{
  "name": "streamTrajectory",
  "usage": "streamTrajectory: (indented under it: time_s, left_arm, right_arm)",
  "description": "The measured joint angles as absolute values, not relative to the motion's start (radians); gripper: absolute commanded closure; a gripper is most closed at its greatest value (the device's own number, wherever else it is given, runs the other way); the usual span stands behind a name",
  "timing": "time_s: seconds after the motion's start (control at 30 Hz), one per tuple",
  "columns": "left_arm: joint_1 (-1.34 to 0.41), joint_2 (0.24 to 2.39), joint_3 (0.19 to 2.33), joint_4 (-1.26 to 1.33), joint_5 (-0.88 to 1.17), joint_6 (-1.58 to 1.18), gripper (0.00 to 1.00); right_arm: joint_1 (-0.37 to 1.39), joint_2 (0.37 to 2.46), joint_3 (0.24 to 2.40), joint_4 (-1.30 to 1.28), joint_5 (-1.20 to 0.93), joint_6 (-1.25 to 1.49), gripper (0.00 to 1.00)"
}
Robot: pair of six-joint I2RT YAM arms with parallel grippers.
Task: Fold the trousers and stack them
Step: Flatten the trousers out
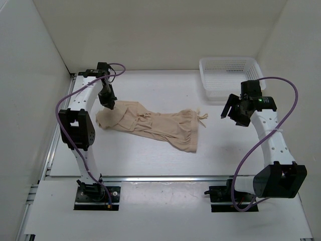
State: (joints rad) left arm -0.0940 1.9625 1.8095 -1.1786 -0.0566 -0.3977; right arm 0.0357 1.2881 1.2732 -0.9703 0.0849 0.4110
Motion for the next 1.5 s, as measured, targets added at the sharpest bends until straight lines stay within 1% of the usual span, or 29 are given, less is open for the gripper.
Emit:
streamTrajectory:
  time_s: [0.07, 0.1, 0.2, 0.23, 0.27, 0.47, 0.57, 0.67, 0.8, 0.93, 1.2, 1.33, 1.37, 1.43, 1.5]
  left_arm:
    - [-0.094, 1.963, 1.809, -1.180, -0.072, -0.395, 0.88]
    - [-0.094, 1.963, 1.809, -1.181, -0.078, -0.394, 0.74]
    - [-0.093, 1.963, 1.807, -1.180, -0.091, -0.390, 0.38]
    - [-0.093, 1.963, 1.806, -1.180, -0.093, -0.393, 0.08]
    - [-0.093, 1.963, 1.805, -1.178, -0.095, -0.391, 0.00]
    - [-0.093, 1.963, 1.767, -1.174, -0.104, -0.397, 0.00]
    - [-0.093, 1.963, 1.744, -1.171, -0.119, -0.397, 0.00]
    - [-0.093, 1.964, 1.711, -1.165, -0.127, -0.396, 0.00]
    - [-0.094, 1.979, 1.684, -1.150, -0.123, -0.397, 0.00]
    - [-0.095, 2.000, 1.674, -1.136, -0.108, -0.405, 0.00]
    - [-0.102, 2.009, 1.671, -1.118, -0.097, -0.412, 0.00]
    - [-0.105, 2.009, 1.665, -1.117, -0.110, -0.419, 0.08]
    - [-0.106, 2.009, 1.663, -1.118, -0.116, -0.420, 0.06]
    - [-0.107, 2.009, 1.663, -1.118, -0.130, -0.420, 0.00]
    - [-0.111, 2.009, 1.664, -1.124, -0.157, -0.423, 0.00]
  right_arm:
    - [0.036, 1.288, 1.273, -0.970, 0.079, 0.411, 0.23]
    - [0.036, 1.288, 1.273, -0.970, 0.077, 0.411, 0.23]
    - [0.036, 1.288, 1.273, -0.970, 0.075, 0.411, 0.23]
    - [0.036, 1.288, 1.273, -0.970, 0.075, 0.411, 0.23]
    - [0.036, 1.288, 1.273, -0.970, 0.075, 0.411, 0.23]
    - [0.036, 1.288, 1.270, -0.968, 0.048, 0.410, 0.23]
    - [0.053, 1.283, 1.228, -0.944, 0.014, 0.411, 0.22]
    - [0.140, 1.291, 1.169, -0.921, -0.030, 0.417, 0.20]
    - [0.324, 1.352, 1.098, -0.864, -0.084, 0.449, 0.19]
    - [0.418, 1.397, 1.018, -0.812, -0.114, 0.495, 0.20]
    - [0.435, 1.439, 0.991, -0.757, -0.115, 0.530, 0.20]
    - [0.447, 1.466, 0.991, -0.748, -0.107, 0.540, 0.20]
    - [0.448, 1.466, 0.991, -0.748, -0.106, 0.543, 0.20]
    - [0.448, 1.466, 0.991, -0.747, -0.100, 0.544, 0.20]
    - [0.448, 1.466, 0.991, -0.748, -0.091, 0.544, 0.20]
